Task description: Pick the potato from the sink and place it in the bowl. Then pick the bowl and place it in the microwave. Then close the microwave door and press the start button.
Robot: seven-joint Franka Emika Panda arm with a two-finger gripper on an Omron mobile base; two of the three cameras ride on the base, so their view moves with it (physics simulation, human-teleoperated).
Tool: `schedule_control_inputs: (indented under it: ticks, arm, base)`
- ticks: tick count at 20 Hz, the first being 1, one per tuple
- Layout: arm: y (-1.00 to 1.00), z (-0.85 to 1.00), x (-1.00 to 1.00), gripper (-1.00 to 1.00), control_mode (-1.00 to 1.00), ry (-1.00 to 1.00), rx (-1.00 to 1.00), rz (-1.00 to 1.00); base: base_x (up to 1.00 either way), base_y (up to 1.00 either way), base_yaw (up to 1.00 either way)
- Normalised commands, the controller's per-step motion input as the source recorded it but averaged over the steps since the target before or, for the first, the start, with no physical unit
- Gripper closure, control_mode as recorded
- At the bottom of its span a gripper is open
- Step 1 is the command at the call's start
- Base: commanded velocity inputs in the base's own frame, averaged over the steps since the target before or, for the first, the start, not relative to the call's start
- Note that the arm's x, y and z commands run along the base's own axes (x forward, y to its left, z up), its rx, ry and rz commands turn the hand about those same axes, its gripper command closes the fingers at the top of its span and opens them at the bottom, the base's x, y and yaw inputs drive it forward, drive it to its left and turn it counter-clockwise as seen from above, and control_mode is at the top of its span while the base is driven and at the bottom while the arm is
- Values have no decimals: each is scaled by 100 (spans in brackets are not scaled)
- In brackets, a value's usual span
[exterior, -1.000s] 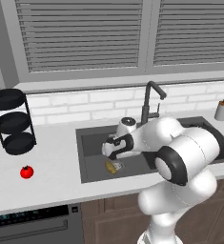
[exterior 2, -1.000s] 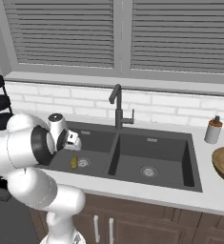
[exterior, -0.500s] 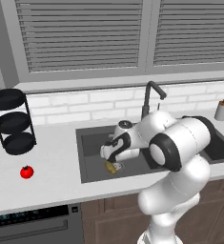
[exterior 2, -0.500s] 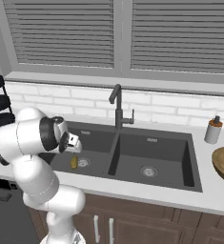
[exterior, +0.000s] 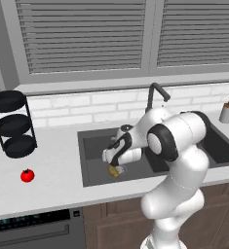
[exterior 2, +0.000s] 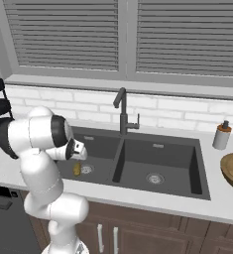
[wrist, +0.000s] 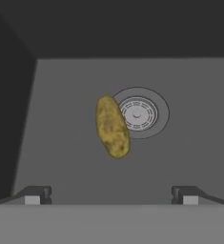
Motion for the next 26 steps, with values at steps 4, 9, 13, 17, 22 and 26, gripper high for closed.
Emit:
schedule_control_inputs:
  ticks: [4,9,13,17,22,26]
  arm:
    - [0,-19,26,-100,-100,0,0,0]
    - [2,-28,22,-100,-100,0,0,0]
    - [6,-34,11,-100,-100,0,0,0]
    - [8,-40,0,-100,-100,4,0,0]
    - [0,-26,0,-100,-100,5,0,0]
    - [0,-18,4,-100,-100,4,0,0]
  base:
    - [0,0,0]
    - [0,0,0]
    - [0,0,0]
    - [0,0,0]
    - [0,0,0]
    - [0,0,0]
